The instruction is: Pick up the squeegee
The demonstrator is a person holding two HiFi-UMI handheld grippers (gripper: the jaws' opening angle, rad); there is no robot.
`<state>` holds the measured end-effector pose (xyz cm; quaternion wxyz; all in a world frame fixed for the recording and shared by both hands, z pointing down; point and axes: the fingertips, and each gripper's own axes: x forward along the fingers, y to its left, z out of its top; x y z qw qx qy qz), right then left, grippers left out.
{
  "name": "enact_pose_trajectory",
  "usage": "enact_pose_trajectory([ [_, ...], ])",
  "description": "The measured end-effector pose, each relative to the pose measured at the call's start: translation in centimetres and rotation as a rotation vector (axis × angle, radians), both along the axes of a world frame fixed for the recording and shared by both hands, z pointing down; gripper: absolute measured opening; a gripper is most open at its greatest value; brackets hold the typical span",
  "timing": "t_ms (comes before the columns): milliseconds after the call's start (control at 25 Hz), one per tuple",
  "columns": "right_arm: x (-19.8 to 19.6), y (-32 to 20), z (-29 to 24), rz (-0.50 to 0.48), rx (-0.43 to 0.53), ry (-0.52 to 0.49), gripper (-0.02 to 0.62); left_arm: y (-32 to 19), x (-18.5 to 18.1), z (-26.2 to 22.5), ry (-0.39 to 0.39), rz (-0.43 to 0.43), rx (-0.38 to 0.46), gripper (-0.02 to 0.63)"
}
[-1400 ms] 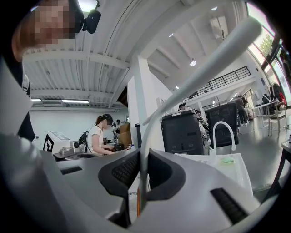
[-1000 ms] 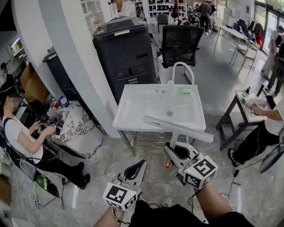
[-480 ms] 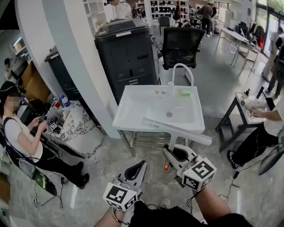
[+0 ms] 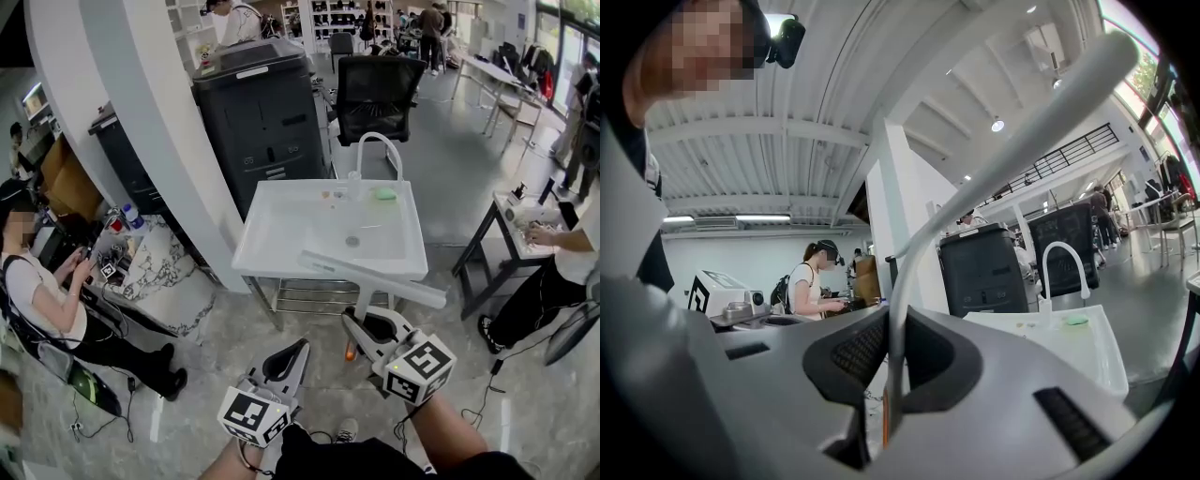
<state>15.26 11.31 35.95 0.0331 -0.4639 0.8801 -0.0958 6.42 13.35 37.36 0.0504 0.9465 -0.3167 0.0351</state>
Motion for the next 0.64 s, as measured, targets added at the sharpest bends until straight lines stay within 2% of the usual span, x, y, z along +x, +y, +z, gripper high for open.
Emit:
enact_pose_trajectory([
  [640,0.8,-0.4,-0.19,0.007,-0.013,-0.017,0.043,-0.25,0.8,-0.15,-0.007,0.012,-0.002,0.015],
])
